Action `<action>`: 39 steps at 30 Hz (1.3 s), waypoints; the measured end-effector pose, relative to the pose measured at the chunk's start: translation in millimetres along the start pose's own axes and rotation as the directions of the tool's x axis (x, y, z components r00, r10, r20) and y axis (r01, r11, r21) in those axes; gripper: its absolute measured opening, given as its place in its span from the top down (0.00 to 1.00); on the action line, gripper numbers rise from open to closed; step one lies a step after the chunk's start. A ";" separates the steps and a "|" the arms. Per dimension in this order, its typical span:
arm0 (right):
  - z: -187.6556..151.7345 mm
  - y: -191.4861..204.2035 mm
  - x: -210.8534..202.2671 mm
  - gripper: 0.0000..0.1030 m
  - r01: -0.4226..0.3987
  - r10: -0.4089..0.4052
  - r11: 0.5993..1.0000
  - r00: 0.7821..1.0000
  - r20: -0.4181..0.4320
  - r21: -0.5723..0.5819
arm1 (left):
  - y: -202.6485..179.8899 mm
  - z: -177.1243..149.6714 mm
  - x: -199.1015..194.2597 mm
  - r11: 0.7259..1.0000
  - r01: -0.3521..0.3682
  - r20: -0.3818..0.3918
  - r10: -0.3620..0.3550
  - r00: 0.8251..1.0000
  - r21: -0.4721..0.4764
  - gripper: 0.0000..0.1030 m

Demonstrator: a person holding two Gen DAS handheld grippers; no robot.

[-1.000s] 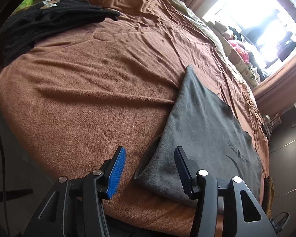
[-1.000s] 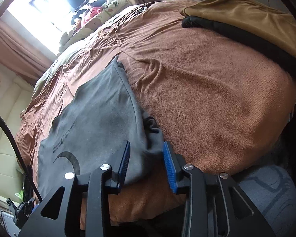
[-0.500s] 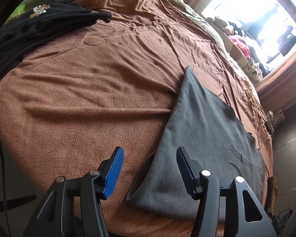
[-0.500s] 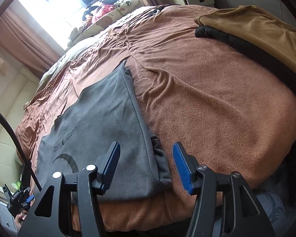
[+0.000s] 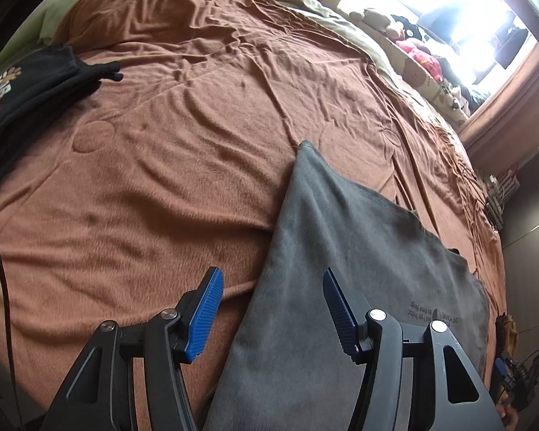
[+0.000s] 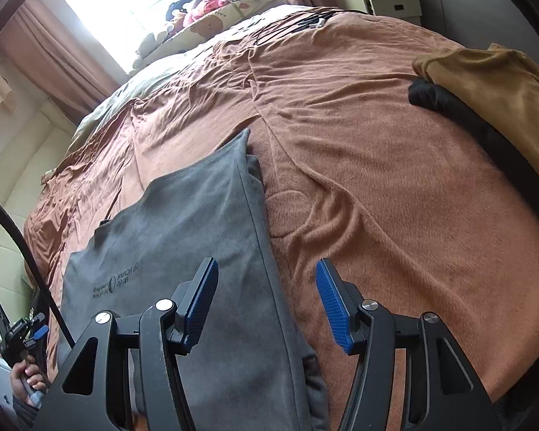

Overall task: Fold small clothes
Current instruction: 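Move both tools to the folded edge of the shirt, then close both grippers on the folded edge of the shirt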

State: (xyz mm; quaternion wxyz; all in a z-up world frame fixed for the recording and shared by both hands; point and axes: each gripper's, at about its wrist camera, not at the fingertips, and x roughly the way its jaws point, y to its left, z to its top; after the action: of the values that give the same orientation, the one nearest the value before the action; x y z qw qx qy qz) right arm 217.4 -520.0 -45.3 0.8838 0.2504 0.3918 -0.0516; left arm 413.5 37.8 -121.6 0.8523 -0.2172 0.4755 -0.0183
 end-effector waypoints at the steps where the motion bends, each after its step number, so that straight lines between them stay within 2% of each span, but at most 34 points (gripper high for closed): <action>1: 7.4 2.3 5.3 0.47 -0.005 0.005 1.000 1.000 -0.002 -0.007 | -2.0 5.3 3.9 1.000 0.004 -0.007 -0.004 1.000 0.005 0.42; 16: 90.3 14.9 102.9 0.47 -0.017 0.007 0.997 0.991 -0.134 -0.070 | -25.7 84.1 58.2 0.991 -0.004 -0.066 0.013 0.998 0.135 0.42; 26: 123.4 14.8 165.5 0.47 -0.033 0.020 0.998 0.975 -0.220 -0.056 | -26.8 119.0 121.0 0.988 0.034 -0.134 -0.014 0.991 0.148 0.42; 29: 133.4 12.3 180.7 0.47 -0.051 0.040 0.998 0.971 -0.236 -0.038 | -32.0 122.5 135.2 0.984 0.072 -0.160 -0.045 0.986 0.164 0.46; 31: 139.8 13.0 187.9 0.47 -0.071 0.059 0.997 0.969 -0.239 -0.040 | -33.4 124.8 142.2 0.982 0.071 -0.174 -0.041 0.984 0.173 0.59; 32: 142.0 13.3 190.7 0.47 -0.075 0.064 0.996 0.969 -0.240 -0.039 | -34.1 125.9 145.1 0.982 0.072 -0.181 -0.040 0.983 0.176 0.62; 33: 143.6 13.5 193.7 0.50 -0.080 0.069 0.996 0.968 -0.243 -0.035 | -34.6 127.1 146.7 0.981 0.076 -0.182 -0.044 0.982 0.176 0.67; 34: 145.6 14.1 196.7 0.58 -0.087 0.077 0.996 0.965 -0.250 -0.031 | -34.9 128.7 147.6 0.982 0.082 -0.179 -0.051 0.983 0.172 0.70; 38: 145.1 18.9 201.0 0.70 -0.136 0.121 0.990 0.956 -0.266 -0.037 | -30.3 133.8 149.0 0.984 0.102 -0.178 -0.075 0.981 0.145 0.71; 39: 144.3 21.5 203.0 0.74 -0.133 0.114 0.990 0.956 -0.270 -0.053 | -30.7 133.8 149.7 0.983 0.106 -0.182 -0.078 0.980 0.148 0.79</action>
State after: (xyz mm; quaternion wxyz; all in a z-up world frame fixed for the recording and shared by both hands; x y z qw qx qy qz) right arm 459.3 -549.7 -100.6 0.8329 0.2478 0.4921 0.0516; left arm 610.3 21.6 -169.1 0.8199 -0.1687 0.5351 -0.1144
